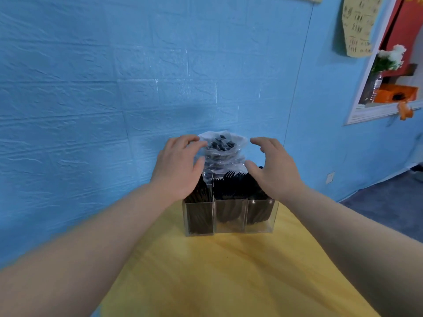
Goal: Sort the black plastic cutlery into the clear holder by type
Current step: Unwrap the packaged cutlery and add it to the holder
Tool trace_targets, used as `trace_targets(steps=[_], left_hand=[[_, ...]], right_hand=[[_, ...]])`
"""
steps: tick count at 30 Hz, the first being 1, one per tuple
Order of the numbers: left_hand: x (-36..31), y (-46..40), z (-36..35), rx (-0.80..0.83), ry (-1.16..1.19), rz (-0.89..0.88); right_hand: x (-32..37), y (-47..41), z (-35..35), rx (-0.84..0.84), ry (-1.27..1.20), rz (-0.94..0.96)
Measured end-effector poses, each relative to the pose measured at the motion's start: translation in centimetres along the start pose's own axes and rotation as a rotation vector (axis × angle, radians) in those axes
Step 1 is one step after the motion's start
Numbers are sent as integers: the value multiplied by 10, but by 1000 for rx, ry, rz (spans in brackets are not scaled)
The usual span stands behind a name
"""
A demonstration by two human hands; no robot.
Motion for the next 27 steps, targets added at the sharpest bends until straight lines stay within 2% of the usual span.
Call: trace_targets(steps=[7, 15, 21, 27], left_hand=[[35, -94, -32, 357, -8, 11], [51, -144, -69, 594, -5, 35], [60, -141, -76, 641, -36, 40], [60, -135, -78, 639, -58, 32]], right_hand=[[-11, -99, -13, 205, 92, -14], [-27, -176, -69, 498, 148, -56], [-37, -185, -80, 598, 206, -106], [-58, -181, -65, 555, 10, -146]])
Point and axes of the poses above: each hand's wrist, its own y-axis away from the middle knuckle, its own z-axis out of the back of the hand, x = y × z, the point moved 5 cm from there along -y, towards the middle knuckle, and after that the axes turned 13 degrees about x, right-handed, at the moved point
